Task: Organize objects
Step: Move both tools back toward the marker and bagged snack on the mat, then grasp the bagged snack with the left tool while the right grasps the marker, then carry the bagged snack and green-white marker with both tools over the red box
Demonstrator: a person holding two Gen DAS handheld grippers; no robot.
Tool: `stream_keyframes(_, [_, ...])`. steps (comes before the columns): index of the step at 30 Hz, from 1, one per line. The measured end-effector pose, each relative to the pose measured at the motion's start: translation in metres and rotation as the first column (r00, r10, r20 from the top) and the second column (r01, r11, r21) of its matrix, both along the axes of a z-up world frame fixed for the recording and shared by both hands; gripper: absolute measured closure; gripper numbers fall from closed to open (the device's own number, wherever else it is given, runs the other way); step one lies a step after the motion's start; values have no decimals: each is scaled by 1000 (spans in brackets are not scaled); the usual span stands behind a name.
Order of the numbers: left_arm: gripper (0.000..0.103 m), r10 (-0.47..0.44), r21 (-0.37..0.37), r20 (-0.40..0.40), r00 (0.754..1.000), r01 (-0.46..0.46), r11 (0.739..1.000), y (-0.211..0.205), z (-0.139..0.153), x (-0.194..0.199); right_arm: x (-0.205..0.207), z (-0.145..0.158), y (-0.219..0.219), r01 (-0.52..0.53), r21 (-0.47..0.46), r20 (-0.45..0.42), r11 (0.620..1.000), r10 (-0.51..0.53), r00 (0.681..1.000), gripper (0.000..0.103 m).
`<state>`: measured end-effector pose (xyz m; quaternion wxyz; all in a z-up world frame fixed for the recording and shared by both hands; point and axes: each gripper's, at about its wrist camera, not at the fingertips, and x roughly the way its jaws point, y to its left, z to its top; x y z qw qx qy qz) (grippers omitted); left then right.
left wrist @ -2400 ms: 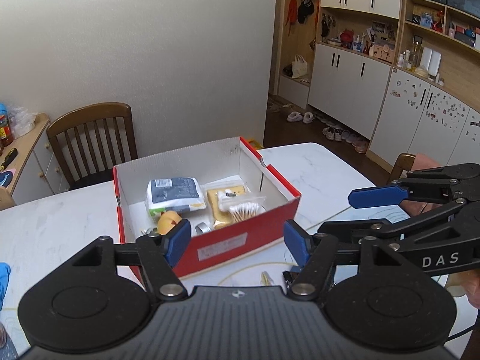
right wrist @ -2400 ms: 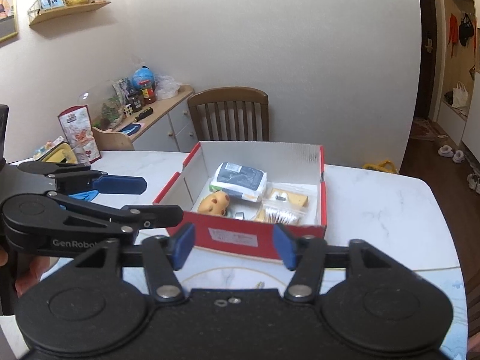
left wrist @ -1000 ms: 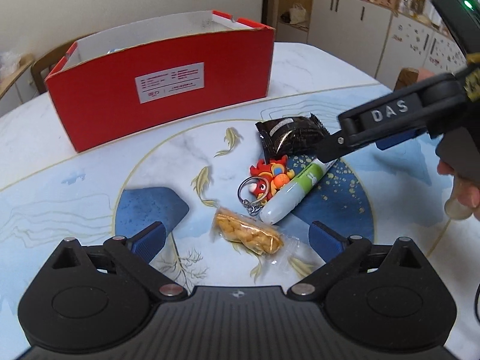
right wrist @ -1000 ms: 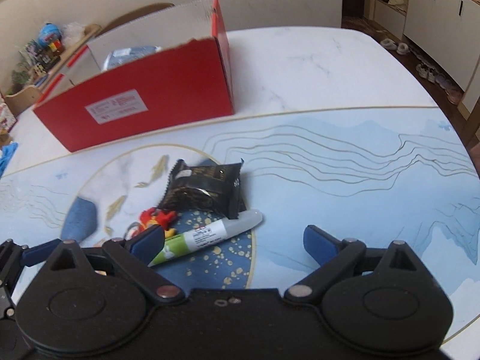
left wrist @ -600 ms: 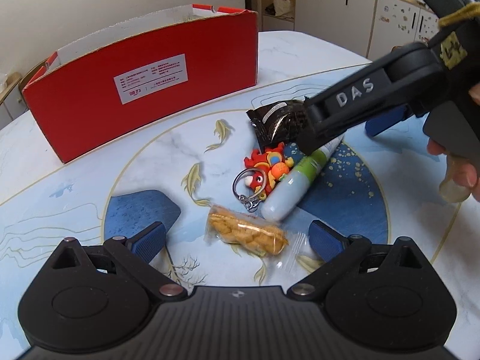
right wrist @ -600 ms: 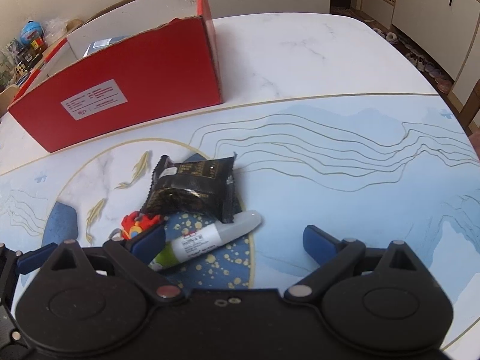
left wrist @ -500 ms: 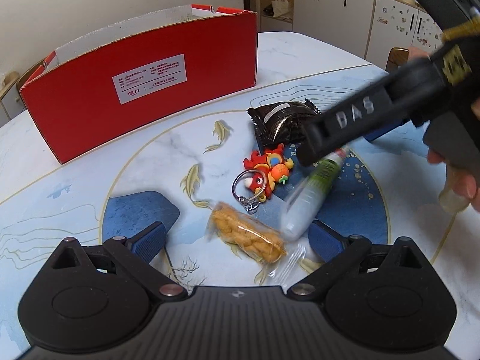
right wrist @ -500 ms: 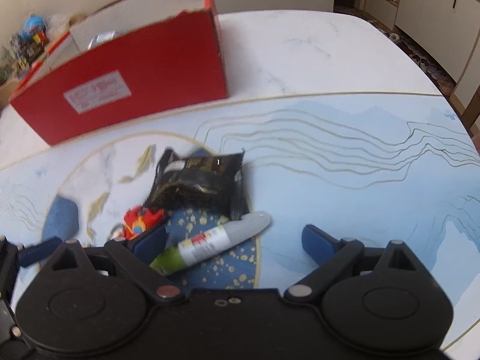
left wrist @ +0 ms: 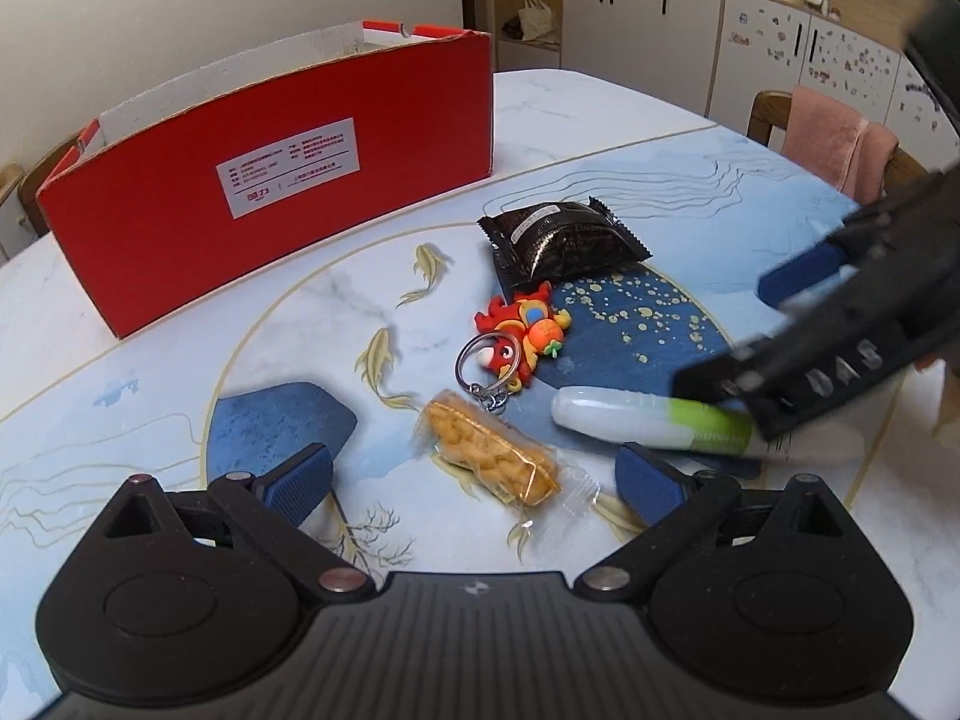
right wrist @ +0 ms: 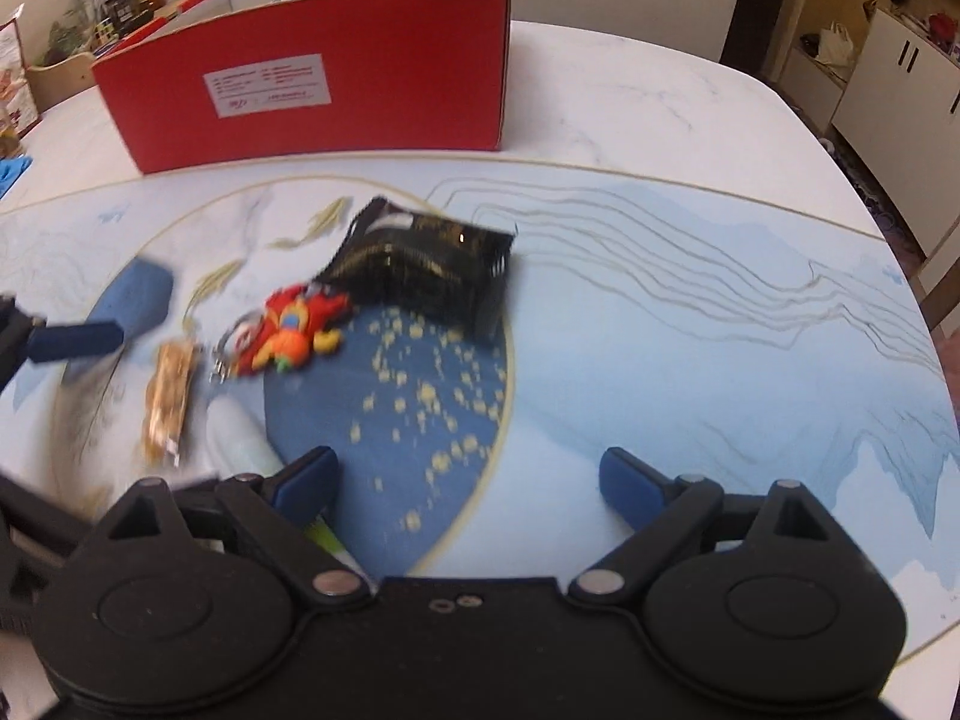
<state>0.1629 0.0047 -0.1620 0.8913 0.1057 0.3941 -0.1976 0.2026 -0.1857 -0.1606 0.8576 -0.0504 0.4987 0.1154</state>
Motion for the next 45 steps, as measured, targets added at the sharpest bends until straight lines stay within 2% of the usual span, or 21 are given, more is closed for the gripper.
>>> stream_keyframes(4, [4, 23, -37, -8, 1000, -24, 999, 6, 7, -2, -14, 5, -7, -47, 9, 5, 999, 47, 999, 25])
stream_keyframes(9, [5, 60, -56, -37, 997, -62, 996, 8, 12, 1, -30, 27, -11, -135, 79, 44, 988, 132, 990, 24])
stream_keyframes(11, [17, 80, -72, -64, 995, -84, 994, 10, 11, 5, -38, 31, -7, -197, 93, 44, 976, 193, 980, 24])
stream_keyframes(15, [21, 132, -103, -112, 985, -143, 984, 13, 10, 13, -55, 27, 8, -303, 28, 57, 953, 301, 952, 26])
stream_keyframes(17, [22, 142, -105, -121, 982, -155, 982, 12, 10, 15, -60, 21, 16, -331, 6, 57, 944, 330, 942, 30])
stream_keyframes(20, [32, 153, -76, -124, 980, -164, 984, 7, 11, 17, -64, 17, 23, -347, -16, 62, 938, 347, 936, 41])
stream_keyframes(21, [32, 154, -70, -125, 980, -163, 984, 6, 11, 18, -64, 16, 25, -350, -25, 64, 936, 351, 934, 43])
stream_keyframes(22, [33, 152, -71, -128, 980, -162, 984, 5, 11, 19, -64, 14, 26, -352, -30, 65, 935, 354, 933, 45])
stream_keyframes(25, [47, 144, -70, -133, 981, -154, 986, 2, 13, 19, -62, 12, 30, -350, -33, 63, 936, 352, 934, 53])
stream_keyframes(27, [51, 136, -65, -137, 981, -146, 987, 0, 13, 18, -62, 12, 31, -344, -25, 67, 939, 345, 936, 58])
stream_keyframes(31, [70, 123, -68, -149, 981, -134, 989, -2, 15, 18, -58, 12, 34, -320, 3, 65, 947, 319, 946, 71])
stream_keyframes(35, [79, 116, -72, -165, 979, -129, 989, -2, 16, 17, -53, 14, 32, -269, 28, 53, 963, 267, 962, 85])
stream_keyframes(40, [83, 128, -112, -208, 970, -154, 982, 5, 16, 12, -44, 15, 20, -177, 115, 15, 978, 176, 984, 86])
stream_keyframes(45, [83, 143, -160, -254, 957, -187, 969, 13, 16, 5, -45, 20, 9, -114, 215, -22, 970, 121, 992, 86])
